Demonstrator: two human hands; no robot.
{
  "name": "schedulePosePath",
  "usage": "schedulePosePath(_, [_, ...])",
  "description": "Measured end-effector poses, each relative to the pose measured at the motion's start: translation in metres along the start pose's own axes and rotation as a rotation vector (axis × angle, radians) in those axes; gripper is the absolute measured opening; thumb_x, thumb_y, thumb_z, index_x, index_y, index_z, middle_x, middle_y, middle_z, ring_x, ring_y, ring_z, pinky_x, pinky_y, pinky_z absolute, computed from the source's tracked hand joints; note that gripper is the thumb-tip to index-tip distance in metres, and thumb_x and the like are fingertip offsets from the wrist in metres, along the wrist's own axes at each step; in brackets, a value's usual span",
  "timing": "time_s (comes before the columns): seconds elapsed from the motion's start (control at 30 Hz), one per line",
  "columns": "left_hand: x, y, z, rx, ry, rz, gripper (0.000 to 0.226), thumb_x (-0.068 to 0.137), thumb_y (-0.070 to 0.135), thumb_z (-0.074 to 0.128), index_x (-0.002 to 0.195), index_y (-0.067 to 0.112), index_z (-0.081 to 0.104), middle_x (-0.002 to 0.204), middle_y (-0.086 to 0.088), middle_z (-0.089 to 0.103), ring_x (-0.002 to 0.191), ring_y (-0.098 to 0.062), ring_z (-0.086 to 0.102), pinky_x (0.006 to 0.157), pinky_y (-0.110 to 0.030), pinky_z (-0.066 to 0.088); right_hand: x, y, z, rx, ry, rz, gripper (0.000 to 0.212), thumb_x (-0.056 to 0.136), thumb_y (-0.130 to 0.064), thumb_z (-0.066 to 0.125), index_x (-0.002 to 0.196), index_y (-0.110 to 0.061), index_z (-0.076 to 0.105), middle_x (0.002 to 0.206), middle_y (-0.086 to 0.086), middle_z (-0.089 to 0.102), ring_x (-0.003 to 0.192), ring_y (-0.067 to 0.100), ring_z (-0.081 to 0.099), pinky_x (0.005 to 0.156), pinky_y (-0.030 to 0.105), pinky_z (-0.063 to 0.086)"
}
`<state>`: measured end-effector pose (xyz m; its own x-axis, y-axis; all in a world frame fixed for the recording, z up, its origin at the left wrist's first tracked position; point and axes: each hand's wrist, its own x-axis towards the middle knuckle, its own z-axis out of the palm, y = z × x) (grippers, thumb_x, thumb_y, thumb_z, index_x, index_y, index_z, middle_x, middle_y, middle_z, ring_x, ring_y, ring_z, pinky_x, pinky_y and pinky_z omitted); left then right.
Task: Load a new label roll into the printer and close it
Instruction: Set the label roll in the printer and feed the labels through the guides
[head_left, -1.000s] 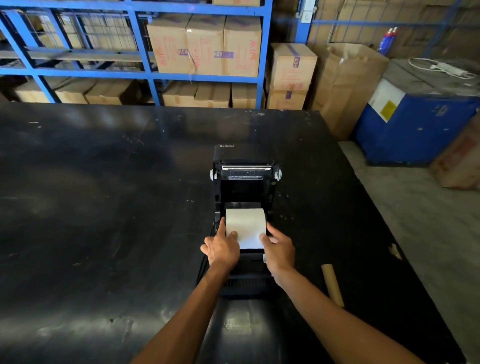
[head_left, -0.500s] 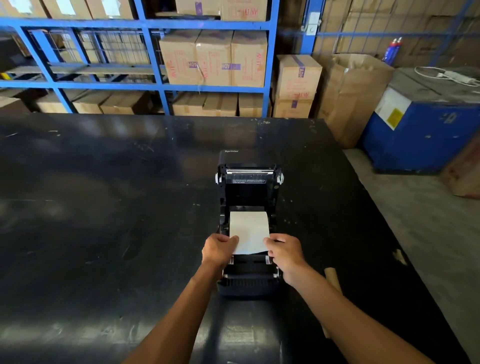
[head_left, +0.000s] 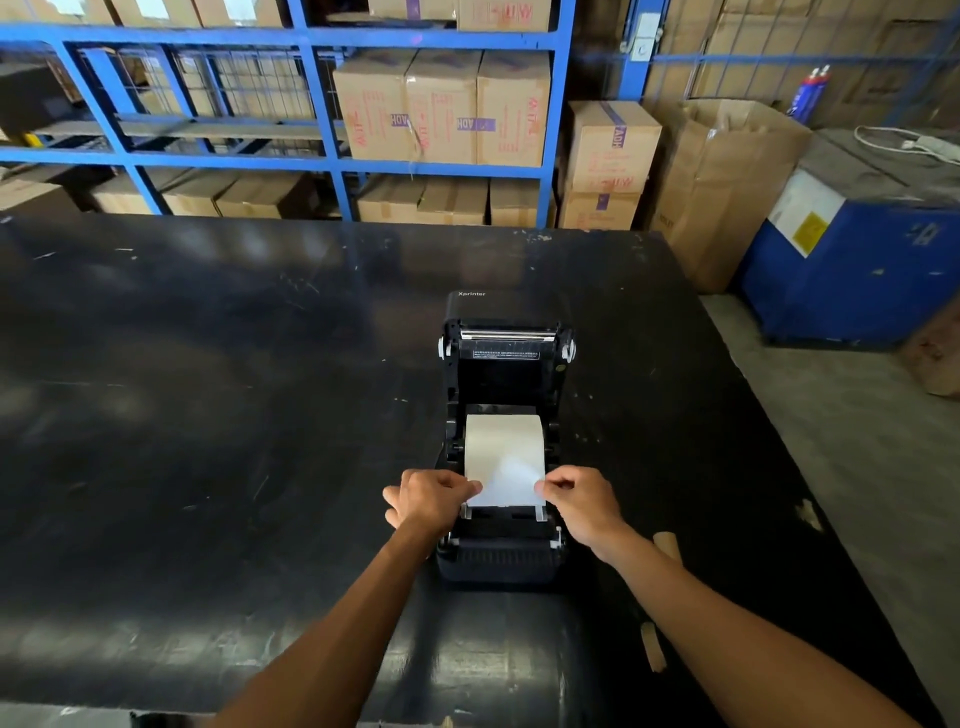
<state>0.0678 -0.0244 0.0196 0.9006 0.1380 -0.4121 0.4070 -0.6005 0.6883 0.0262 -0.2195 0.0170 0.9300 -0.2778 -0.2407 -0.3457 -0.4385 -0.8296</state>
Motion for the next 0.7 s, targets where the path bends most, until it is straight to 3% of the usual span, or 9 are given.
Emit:
schedulePosePath(0.1, [-0.003, 0.001, 0.006, 0.092, 0.063, 0.031, 0.015, 0.078, 0.054, 0.077, 0.078, 0.038, 0.077, 0.144, 0.011, 0.047, 0.129, -0.026, 0.026, 0.104, -0.042, 0.032, 0.001, 0.005, 0.008, 0.004, 0.093, -0.012, 0.009, 0.085, -0.015, 0.069, 0.088, -0.011, 0.076, 0.082, 0.001, 0.071, 0.081, 0.017, 0.064, 0.064, 0.021, 0.044])
schedulePosePath(0.2, [-0.001, -0.002, 0.007, 0.051, 0.07, 0.069, 0.013, 0.078, 0.052, 0.079, 0.071, 0.043, 0.071, 0.16, 0.016, 0.03, 0.143, -0.027, 0.015, 0.109, -0.046, 0.026, 0.002, 0.008, 0.013, -0.001, 0.125, -0.026, 0.01, 0.084, -0.016, 0.069, 0.09, -0.011, 0.077, 0.087, 0.004, 0.071, 0.084, 0.019, 0.064, 0.072, 0.026, 0.048])
schedulePosePath(0.27, [-0.001, -0.006, 0.007, 0.025, 0.067, 0.101, 0.015, 0.077, 0.05, 0.079, 0.068, 0.046, 0.069, 0.163, 0.017, 0.027, 0.146, -0.027, 0.012, 0.111, -0.049, 0.025, 0.002, 0.011, 0.015, -0.013, 0.144, -0.033, 0.011, 0.084, -0.017, 0.07, 0.091, -0.013, 0.077, 0.091, 0.007, 0.071, 0.086, 0.02, 0.064, 0.077, 0.029, 0.05])
schedulePosePath(0.43, [-0.002, -0.013, 0.01, -0.074, 0.127, 0.192, 0.011, 0.074, 0.048, 0.083, 0.071, 0.043, 0.073, 0.161, 0.021, 0.03, 0.147, -0.022, 0.012, 0.111, -0.047, 0.021, 0.0, 0.016, 0.021, 0.063, 0.216, -0.046, 0.007, 0.082, -0.018, 0.072, 0.087, -0.016, 0.077, 0.089, 0.006, 0.068, 0.081, 0.015, 0.061, 0.071, 0.021, 0.045])
schedulePosePath(0.6, [-0.001, -0.018, 0.011, -0.069, 0.145, 0.233, 0.01, 0.074, 0.049, 0.082, 0.073, 0.041, 0.076, 0.162, 0.022, 0.027, 0.148, -0.021, 0.01, 0.111, -0.048, 0.021, 0.0, 0.018, 0.023, 0.063, 0.235, -0.062, 0.008, 0.082, -0.018, 0.073, 0.089, -0.015, 0.077, 0.087, 0.006, 0.066, 0.08, 0.017, 0.061, 0.075, 0.029, 0.05])
schedulePosePath(0.7, [-0.001, -0.018, 0.011, -0.064, 0.125, 0.202, 0.014, 0.073, 0.05, 0.083, 0.068, 0.045, 0.071, 0.163, 0.021, 0.025, 0.149, -0.022, 0.008, 0.111, -0.049, 0.021, 0.002, 0.02, 0.022, 0.032, 0.22, -0.048, 0.008, 0.083, -0.02, 0.073, 0.089, -0.017, 0.077, 0.09, 0.006, 0.064, 0.079, 0.015, 0.059, 0.07, 0.022, 0.046])
